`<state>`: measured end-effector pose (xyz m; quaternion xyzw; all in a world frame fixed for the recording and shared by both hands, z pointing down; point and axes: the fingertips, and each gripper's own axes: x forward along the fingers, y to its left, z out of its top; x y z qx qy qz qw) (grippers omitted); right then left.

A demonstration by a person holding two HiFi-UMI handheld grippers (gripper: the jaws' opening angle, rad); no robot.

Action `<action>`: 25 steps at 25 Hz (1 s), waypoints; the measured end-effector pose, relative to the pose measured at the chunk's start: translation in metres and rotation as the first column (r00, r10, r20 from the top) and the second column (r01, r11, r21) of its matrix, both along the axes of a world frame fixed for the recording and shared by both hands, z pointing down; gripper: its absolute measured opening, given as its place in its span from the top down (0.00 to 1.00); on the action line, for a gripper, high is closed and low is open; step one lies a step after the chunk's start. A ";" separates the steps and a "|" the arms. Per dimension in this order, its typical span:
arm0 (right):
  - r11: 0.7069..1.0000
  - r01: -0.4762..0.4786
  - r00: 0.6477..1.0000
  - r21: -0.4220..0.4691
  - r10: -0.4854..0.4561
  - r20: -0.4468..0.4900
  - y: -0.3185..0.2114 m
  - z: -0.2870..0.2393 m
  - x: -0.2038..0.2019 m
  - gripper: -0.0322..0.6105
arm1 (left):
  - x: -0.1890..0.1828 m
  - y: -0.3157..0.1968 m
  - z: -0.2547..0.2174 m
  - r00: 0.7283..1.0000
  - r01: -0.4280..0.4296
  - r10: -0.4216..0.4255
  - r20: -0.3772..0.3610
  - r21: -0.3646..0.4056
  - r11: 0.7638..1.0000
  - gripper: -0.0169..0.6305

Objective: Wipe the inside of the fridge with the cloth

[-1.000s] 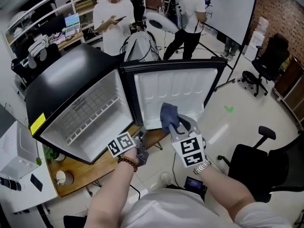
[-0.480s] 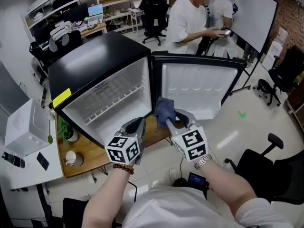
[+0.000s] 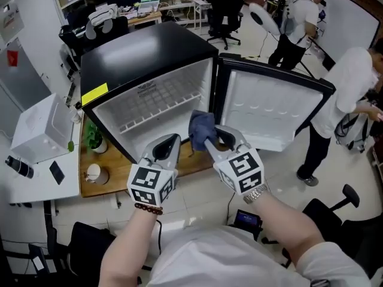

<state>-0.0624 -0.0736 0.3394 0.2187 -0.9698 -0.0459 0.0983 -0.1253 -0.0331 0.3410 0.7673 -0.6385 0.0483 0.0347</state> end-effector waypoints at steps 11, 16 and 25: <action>0.993 0.119 0.993 -0.013 -0.119 0.009 0.009 0.011 -0.022 0.78 | -0.012 0.015 0.012 0.993 0.103 -0.101 0.062 -0.020 0.995 0.97; 0.990 0.139 0.990 -0.010 -0.139 0.017 0.012 0.008 -0.031 0.78 | -0.019 0.018 0.009 0.989 0.124 -0.122 0.086 -0.011 0.992 0.97; 0.988 0.152 0.988 -0.009 -0.152 0.025 0.017 0.008 -0.043 0.78 | -0.025 0.020 0.004 0.986 0.127 -0.128 0.108 0.015 0.992 0.97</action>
